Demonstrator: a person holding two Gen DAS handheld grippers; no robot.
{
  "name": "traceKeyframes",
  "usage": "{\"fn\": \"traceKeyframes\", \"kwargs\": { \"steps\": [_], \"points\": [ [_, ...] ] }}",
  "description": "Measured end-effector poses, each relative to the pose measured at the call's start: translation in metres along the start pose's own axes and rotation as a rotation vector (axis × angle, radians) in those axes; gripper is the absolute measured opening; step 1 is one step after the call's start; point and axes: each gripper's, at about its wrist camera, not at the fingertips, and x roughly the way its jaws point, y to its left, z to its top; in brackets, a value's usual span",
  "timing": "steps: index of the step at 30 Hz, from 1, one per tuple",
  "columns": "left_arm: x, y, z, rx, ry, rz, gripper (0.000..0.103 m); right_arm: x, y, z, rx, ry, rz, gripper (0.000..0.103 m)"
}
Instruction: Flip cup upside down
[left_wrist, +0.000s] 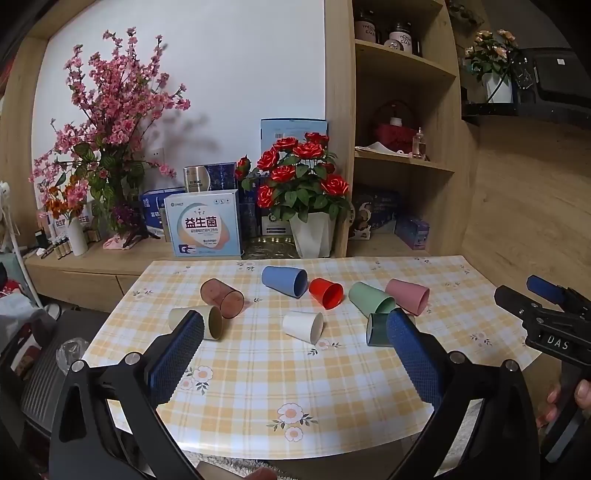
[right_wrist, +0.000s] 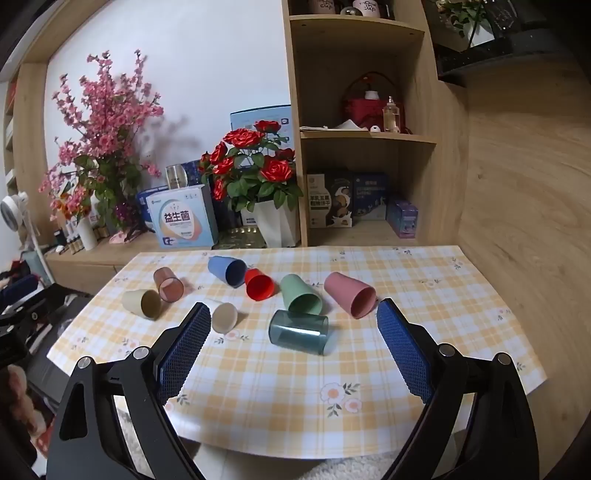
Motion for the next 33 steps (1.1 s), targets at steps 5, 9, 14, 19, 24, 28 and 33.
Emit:
{"fn": "traceKeyframes", "kwargs": {
  "steps": [5,9,14,19,24,28,33],
  "points": [
    [0.002,0.0,0.0,0.002,0.007,0.001,0.097,0.001,0.0,0.0,-0.002,-0.002,-0.001,0.088],
    [-0.003,0.006,0.003,0.002,0.002,0.001,0.097,0.0,-0.001,0.0,-0.001,-0.003,0.0,0.088],
    [-0.003,0.008,0.004,0.001,0.004,0.001,0.097,0.0,-0.001,0.0,0.0,-0.005,0.001,0.088],
    [-0.003,0.009,0.005,0.0,0.003,0.0,0.097,0.0,-0.001,0.0,-0.001,-0.004,0.0,0.088],
    [-0.004,0.011,0.004,-0.002,0.002,0.0,0.097,0.0,-0.001,0.0,0.0,-0.004,0.0,0.088],
    [-0.006,0.011,0.004,-0.003,0.0,0.003,0.097,0.0,-0.001,0.0,0.0,-0.004,0.0,0.088],
    [-0.007,0.012,0.004,-0.001,-0.002,0.002,0.097,0.0,-0.001,0.0,0.0,-0.004,0.0,0.088]
  ]
}}
